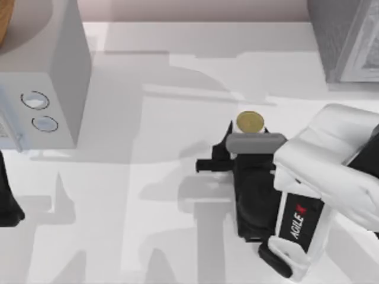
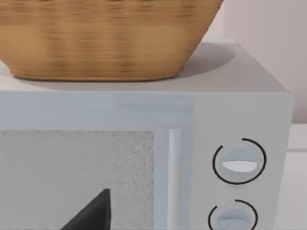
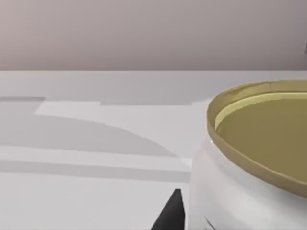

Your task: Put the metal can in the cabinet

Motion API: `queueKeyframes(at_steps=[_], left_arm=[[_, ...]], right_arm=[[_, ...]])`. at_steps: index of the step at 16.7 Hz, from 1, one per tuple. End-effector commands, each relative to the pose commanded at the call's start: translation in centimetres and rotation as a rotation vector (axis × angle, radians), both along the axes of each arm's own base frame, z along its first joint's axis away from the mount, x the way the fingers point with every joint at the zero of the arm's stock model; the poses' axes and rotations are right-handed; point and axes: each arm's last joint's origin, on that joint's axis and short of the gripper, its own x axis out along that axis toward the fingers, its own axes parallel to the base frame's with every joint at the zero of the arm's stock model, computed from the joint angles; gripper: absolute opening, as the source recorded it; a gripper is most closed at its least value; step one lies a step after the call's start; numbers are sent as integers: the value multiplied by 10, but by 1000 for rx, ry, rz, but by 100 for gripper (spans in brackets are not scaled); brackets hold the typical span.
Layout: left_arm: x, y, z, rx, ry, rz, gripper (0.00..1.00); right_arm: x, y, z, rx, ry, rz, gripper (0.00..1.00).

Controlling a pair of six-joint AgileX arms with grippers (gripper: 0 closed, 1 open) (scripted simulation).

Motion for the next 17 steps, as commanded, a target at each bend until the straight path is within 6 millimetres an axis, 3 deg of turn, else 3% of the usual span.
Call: queueKeyframes(at_steps=[10,17], left_arm=[[0,0,0,0,0,0,100],[0,0,0,0,0,0,100]], right_arm=[[0,1,3,3,0,3,0],[7,7,49,8,-6,3,0]])
